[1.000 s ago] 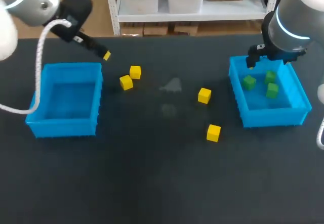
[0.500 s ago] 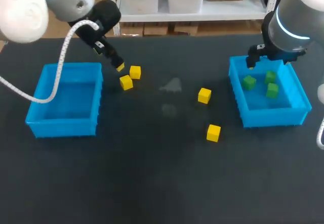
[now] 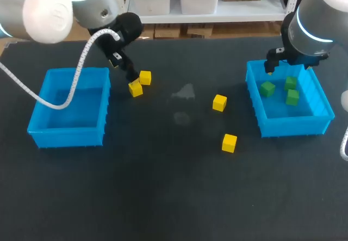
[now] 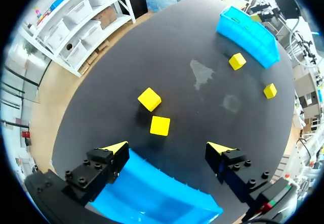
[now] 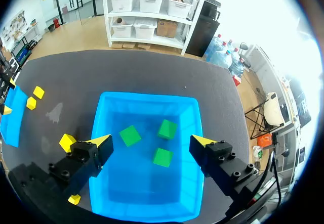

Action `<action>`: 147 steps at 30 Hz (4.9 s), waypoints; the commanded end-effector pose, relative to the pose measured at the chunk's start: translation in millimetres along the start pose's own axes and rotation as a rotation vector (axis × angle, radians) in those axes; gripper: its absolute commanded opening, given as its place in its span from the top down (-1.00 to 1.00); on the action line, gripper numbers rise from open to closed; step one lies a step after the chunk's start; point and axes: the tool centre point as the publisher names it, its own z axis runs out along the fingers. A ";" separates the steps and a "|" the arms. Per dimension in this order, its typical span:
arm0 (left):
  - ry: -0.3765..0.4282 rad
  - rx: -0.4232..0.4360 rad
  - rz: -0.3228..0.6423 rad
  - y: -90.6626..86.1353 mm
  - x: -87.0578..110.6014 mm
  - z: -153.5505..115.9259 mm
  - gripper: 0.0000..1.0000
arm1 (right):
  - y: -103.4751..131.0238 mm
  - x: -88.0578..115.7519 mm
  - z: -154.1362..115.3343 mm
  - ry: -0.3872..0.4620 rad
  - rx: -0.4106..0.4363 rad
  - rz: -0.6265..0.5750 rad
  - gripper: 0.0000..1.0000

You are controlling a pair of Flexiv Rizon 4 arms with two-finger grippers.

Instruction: Put the green cubes in the right bin and the yellow cubes in the left bin.

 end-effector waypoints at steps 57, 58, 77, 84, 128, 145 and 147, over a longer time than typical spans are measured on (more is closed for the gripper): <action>0.187 -0.015 0.064 12.2 -16.4 74.2 -1.00 | -0.7 0.6 -0.5 -0.001 -0.001 0.000 -1.00; 0.189 -0.016 0.063 12.3 -16.4 74.8 -1.00 | -0.7 0.6 -0.5 -0.001 -0.001 0.000 -1.00; 0.192 -0.046 0.060 6.7 -11.3 82.2 1.00 | -0.7 0.6 -0.5 -0.001 -0.001 0.000 -1.00; 0.184 -0.084 0.075 -3.6 1.7 81.5 1.00 | -0.7 0.6 -0.5 -0.001 -0.001 0.000 -1.00; -0.005 -0.185 -0.346 52.0 121.0 -30.5 -1.00 | -0.7 0.6 -0.5 -0.001 -0.001 0.000 -1.00; -0.038 -0.158 -0.179 52.0 81.5 -42.8 -1.00 | -0.7 0.6 -0.5 -0.001 -0.001 0.000 -1.00; -0.043 -0.140 -0.128 48.9 71.0 -46.7 -1.00 | -0.7 0.6 -0.5 -0.001 -0.001 0.000 -1.00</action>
